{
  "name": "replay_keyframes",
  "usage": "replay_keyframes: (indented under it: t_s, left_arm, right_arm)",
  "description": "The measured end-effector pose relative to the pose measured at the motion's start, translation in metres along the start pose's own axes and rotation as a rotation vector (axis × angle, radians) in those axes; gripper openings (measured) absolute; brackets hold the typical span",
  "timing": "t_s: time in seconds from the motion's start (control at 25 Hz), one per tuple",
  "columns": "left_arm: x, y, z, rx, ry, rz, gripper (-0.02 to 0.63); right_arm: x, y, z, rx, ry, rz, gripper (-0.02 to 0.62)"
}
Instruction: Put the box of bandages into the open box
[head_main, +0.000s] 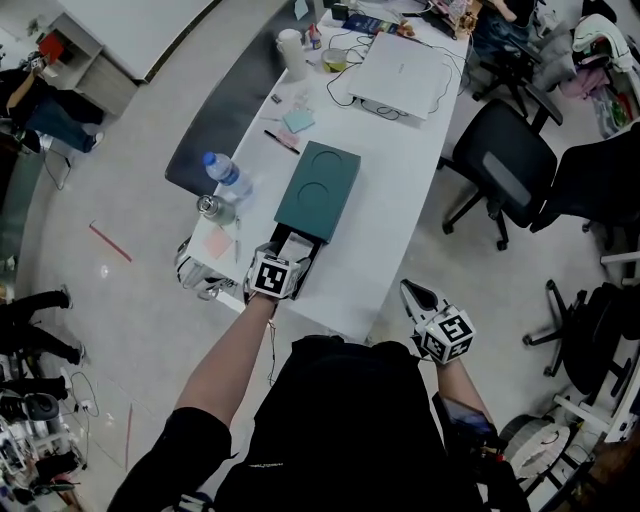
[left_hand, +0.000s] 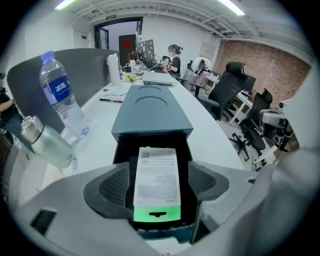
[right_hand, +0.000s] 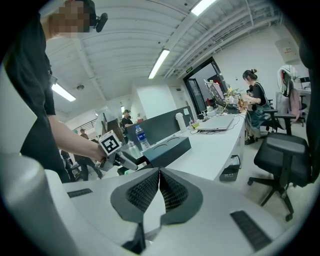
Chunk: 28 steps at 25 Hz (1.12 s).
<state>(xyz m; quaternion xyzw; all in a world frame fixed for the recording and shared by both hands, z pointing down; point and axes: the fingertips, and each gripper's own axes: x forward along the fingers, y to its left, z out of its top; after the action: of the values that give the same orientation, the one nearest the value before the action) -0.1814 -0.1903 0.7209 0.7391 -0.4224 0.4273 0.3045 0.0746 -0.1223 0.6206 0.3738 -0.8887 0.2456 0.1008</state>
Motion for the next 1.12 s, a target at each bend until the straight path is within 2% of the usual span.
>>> replay_keyframes:
  t_s: [0.08, 0.32, 0.68, 1.12]
  left_arm:
    - [-0.008, -0.001, 0.002, 0.000, -0.030, 0.018, 0.365]
    - [-0.037, -0.008, 0.003, -0.029, -0.135, 0.085, 0.297]
    - [-0.086, -0.033, -0.016, -0.166, -0.295, 0.138, 0.156]
    - [-0.138, -0.069, -0.048, -0.310, -0.476, 0.194, 0.064]
  right_arm:
    - [0.001, 0.001, 0.001, -0.009, 0.001, 0.018, 0.028]
    - [0.006, 0.006, 0.010, -0.049, -0.002, 0.093, 0.026]
    - [0.020, 0.027, 0.021, -0.119, 0.007, 0.221, 0.026]
    - [0.030, 0.059, 0.034, -0.202, 0.025, 0.394, 0.026]
